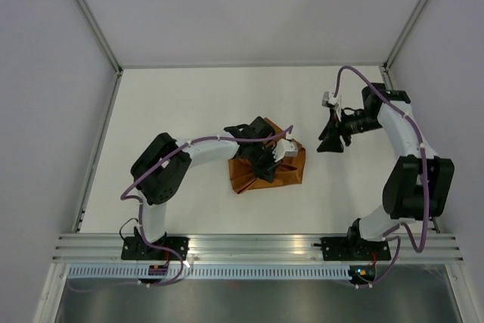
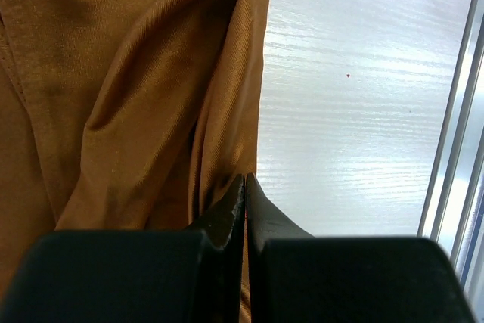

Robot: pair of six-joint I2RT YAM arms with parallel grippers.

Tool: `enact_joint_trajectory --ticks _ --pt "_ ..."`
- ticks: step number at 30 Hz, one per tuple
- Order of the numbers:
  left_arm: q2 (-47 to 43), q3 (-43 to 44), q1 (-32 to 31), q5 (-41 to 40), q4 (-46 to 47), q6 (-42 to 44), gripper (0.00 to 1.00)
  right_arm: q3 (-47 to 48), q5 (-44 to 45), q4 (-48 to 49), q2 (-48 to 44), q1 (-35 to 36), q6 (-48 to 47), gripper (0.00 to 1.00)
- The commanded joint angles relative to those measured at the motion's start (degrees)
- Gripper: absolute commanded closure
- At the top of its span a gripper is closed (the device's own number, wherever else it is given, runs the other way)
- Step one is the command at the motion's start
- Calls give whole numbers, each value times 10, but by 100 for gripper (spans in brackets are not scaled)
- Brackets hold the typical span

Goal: Fold the napkin, place the utensils inside, and roll it up
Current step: Roll the napkin with the utensil

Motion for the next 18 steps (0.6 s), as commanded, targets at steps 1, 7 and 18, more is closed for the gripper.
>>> enact_joint_trajectory --ticks 1,7,18 --pt "18 17 6 31 -5 -21 98 -60 -10 -17 -91 20 -152 39" --pt "29 18 24 57 6 -35 98 -241 67 186 -240 117 -42 38" --pt "23 14 45 80 41 -60 98 -386 253 451 -284 335 81 36"
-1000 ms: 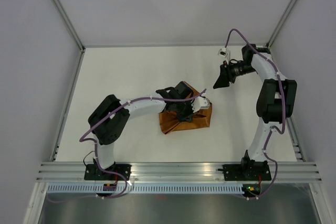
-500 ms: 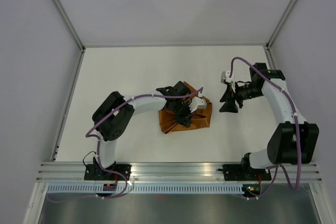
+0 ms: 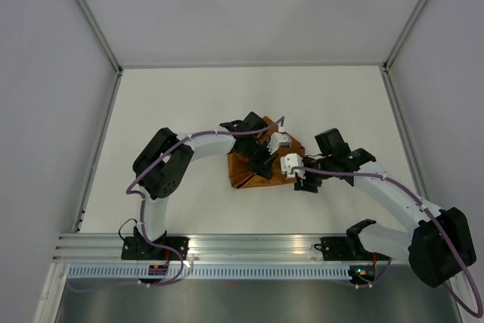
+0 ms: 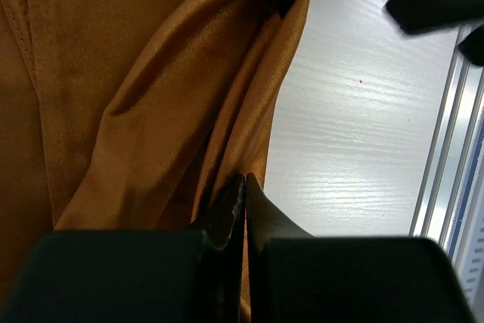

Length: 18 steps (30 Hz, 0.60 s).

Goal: Fold the napkin, place the utensils inside, and roll it up
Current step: Roll the napkin with the utensil

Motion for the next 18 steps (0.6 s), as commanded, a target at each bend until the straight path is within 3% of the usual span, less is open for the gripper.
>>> enact_joint_trajectory --ticks 1,10,18 --pt "-3 15 5 21 27 -26 98 -38 94 132 3 58 40 36" --pt "5 11 12 18 40 -34 98 -78 215 262 59 209 77 37" --pt "6 13 20 3 42 -35 98 -84 281 343 128 228 66 37"
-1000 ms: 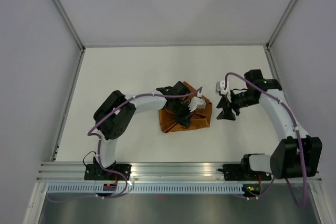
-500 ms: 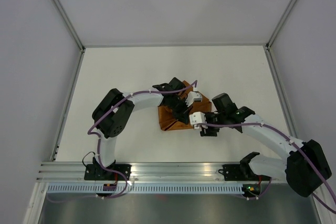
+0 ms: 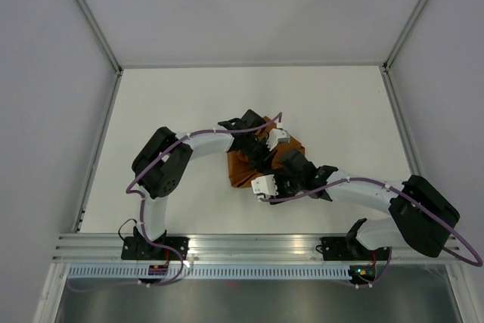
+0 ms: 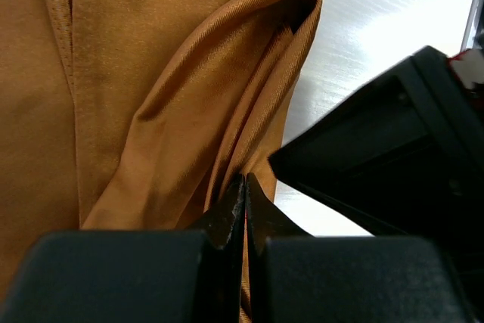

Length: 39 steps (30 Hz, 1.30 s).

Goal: Fold the napkin, place the utensils inside, and roll it up
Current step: Roll the napkin with the utensil

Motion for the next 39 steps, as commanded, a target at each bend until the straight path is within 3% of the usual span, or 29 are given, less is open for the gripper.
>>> enact_joint_trajectory --ticks 1,12,22,31,39 --pt "6 13 9 -2 17 -16 98 -1 53 66 19 2 1 37" --pt "21 15 22 -12 17 -14 98 9 72 82 80 3 -14 39" --pt "34 24 29 -23 3 -20 98 50 41 -16 132 -6 -27 44" --pt "51 36 29 -17 -11 -22 98 82 1 -97 162 -44 -29 53" --pt "71 47 29 -6 -29 -28 98 108 -38 -149 195 -75 -24 69"
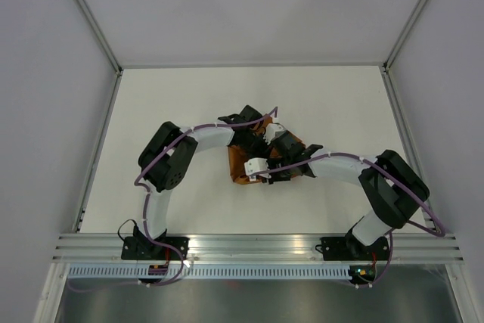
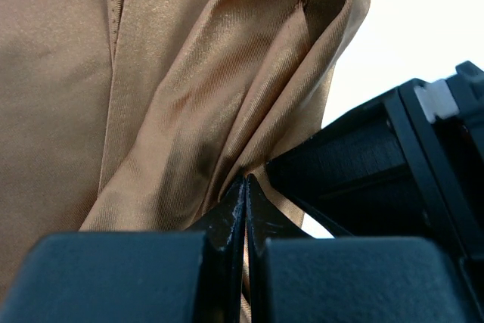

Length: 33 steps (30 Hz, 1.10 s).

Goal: Fold the napkin, place the utensils inside, and roll it up
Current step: Roll the napkin with the utensil

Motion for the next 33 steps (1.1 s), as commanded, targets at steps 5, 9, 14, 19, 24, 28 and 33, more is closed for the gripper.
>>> enact_joint_trajectory --ticks 5,9,14,19,24,28,33 --pt "27 10 5 21 -20 -27 98 7 -39 -152 51 -39 -2 85" --pt "23 7 10 31 -11 -49 98 37 -81 -195 62 -68 -15 93" --pt "4 -11 18 38 35 -85 98 78 -131 -260 88 -96 -37 99" --pt "-23 -41 30 38 89 -137 98 106 -156 -303 111 -107 -65 99" --pt "-72 -86 47 1 171 -214 98 168 -199 -392 160 -128 -109 99" --pt "-116 -123 57 -28 223 -253 98 223 -221 -475 211 -149 -156 99" --pt "-168 -172 57 -112 282 -287 98 296 -243 -577 277 -163 -201 99"
